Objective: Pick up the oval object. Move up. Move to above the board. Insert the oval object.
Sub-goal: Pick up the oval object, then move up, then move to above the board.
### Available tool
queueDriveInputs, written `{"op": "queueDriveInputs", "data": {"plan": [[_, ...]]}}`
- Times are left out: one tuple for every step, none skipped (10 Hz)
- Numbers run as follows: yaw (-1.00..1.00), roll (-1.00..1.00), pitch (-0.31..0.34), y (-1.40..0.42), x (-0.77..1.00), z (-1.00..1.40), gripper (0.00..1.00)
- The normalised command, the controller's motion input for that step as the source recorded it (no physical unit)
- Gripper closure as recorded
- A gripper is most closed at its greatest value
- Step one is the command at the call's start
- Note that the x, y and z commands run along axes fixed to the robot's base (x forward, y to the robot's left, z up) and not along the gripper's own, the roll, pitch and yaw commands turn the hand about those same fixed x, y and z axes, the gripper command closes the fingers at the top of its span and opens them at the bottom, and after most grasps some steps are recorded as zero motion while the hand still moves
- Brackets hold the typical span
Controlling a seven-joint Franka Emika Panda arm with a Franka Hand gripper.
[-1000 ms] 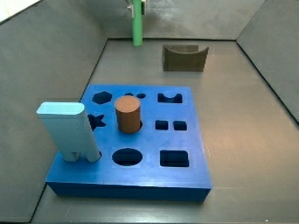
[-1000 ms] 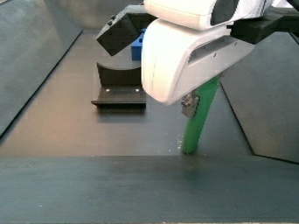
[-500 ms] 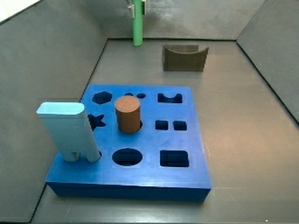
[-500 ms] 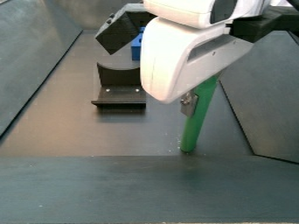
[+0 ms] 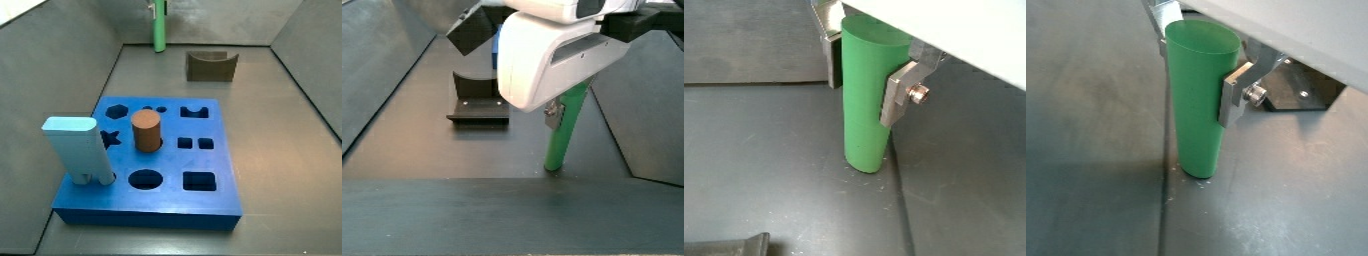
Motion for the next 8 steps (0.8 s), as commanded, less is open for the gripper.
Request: {"op": "queueDriveInputs", "data": {"plan": [[0.0, 0.0, 0.0, 0.0, 0.0, 0.0, 1.0], [0.0, 0.0, 0.0, 0.0, 0.0, 0.83, 1.0], [0.0, -0.01, 0.014, -0.02, -0.04, 0.82, 1.0], [0.0, 0.0, 0.041, -0.02, -0.08, 0.72, 1.0], [-0.01, 0.05, 0.065, -0.02, -0.06, 0.56, 1.0], [0.0, 0.07, 0.081, -0.02, -0.05, 0.42, 1.0], [0.02, 0.09, 0.094, -0.02, -0.03, 0.25, 1.0], [0.12, -0.06, -0.035, -0.32, -0.05, 1.0, 1.0]]}}
